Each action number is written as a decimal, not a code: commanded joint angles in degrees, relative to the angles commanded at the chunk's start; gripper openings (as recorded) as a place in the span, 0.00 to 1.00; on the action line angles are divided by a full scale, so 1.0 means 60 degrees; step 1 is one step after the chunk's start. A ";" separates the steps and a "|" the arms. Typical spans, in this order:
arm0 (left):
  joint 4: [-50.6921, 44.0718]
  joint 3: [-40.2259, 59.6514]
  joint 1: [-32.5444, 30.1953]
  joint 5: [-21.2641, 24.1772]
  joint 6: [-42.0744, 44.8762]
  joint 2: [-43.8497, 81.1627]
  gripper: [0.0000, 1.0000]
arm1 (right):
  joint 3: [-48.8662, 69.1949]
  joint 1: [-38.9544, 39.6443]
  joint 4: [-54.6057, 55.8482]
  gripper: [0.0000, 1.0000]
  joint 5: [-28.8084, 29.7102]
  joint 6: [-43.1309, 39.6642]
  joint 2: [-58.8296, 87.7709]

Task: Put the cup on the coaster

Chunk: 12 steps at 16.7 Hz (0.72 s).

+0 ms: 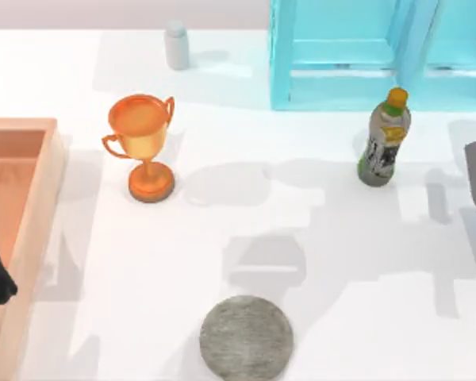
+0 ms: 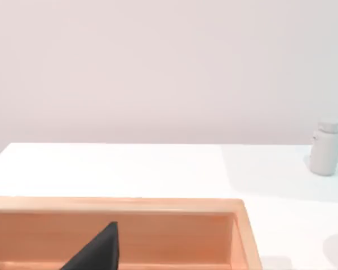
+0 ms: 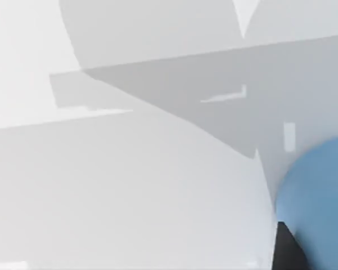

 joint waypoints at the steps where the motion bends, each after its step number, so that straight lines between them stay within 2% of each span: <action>1: 0.0000 0.0000 0.0000 0.0000 0.0000 0.0000 1.00 | 0.0191 0.0283 -0.0146 0.00 0.0000 0.0616 0.0123; 6: 0.0000 0.0000 0.0000 0.0000 0.0000 0.0000 1.00 | 0.1291 0.1995 -0.1045 0.00 -0.0010 0.4538 0.0848; 12: 0.0000 0.0000 0.0000 0.0000 0.0000 0.0000 1.00 | 0.2717 0.4425 -0.2189 0.00 -0.0055 1.0490 0.1630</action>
